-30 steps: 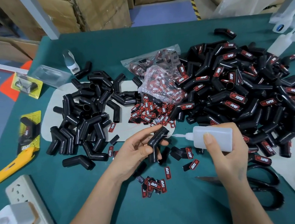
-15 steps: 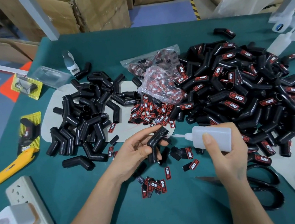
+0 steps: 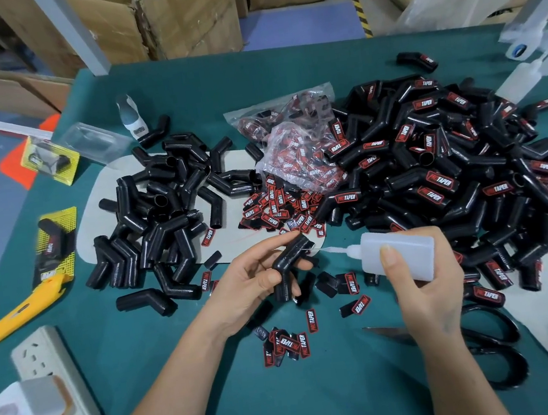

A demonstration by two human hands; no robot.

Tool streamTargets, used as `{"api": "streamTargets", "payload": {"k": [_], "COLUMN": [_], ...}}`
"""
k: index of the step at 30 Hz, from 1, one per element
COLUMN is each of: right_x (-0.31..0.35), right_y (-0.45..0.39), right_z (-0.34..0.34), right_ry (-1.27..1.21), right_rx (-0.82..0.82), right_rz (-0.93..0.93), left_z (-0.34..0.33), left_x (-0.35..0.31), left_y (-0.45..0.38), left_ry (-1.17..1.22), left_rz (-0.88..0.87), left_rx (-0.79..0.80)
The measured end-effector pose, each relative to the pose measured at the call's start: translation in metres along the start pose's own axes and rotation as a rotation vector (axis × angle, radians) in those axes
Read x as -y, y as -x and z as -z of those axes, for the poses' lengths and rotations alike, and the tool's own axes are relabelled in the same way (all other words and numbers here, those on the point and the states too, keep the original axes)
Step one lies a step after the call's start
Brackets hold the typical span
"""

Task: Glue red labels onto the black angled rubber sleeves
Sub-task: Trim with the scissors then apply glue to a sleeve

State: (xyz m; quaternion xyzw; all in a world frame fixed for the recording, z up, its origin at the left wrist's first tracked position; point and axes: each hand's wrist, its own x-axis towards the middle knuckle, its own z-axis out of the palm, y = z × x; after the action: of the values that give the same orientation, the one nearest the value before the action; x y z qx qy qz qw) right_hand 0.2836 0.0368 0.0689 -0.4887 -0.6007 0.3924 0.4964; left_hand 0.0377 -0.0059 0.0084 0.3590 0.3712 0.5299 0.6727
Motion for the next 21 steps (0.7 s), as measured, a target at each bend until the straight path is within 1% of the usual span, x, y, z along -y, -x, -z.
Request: {"api": "streamTargets", "payload": {"k": [3, 6, 9, 21], "right_x": [-0.0019, -0.0009, -0.0015, 0.0002], "right_y": [-0.0001, 0.0001, -0.0004, 0.0017], "right_z": [0.0006, -0.0001, -0.0007, -0.003], "right_ry": [-0.011, -0.003, -0.011, -0.005], "right_rx": [-0.014, 0.001, -0.007, 0.047], "right_rz": [-0.027, 0.01, -0.014, -0.001], "left_z": [0.0004, -0.0002, -0.0019, -0.0039], "left_x": [0.0004, 0.0006, -0.0002, -0.0019], "left_y": [-0.0002, -0.0006, -0.0009, -0.0001], "left_ry": [0.005, 0.007, 0.025, 0.034], "left_rz": [0.001, 0.002, 0.009, 0.016], "left_rx": [0.003, 0.007, -0.003, -0.002]}}
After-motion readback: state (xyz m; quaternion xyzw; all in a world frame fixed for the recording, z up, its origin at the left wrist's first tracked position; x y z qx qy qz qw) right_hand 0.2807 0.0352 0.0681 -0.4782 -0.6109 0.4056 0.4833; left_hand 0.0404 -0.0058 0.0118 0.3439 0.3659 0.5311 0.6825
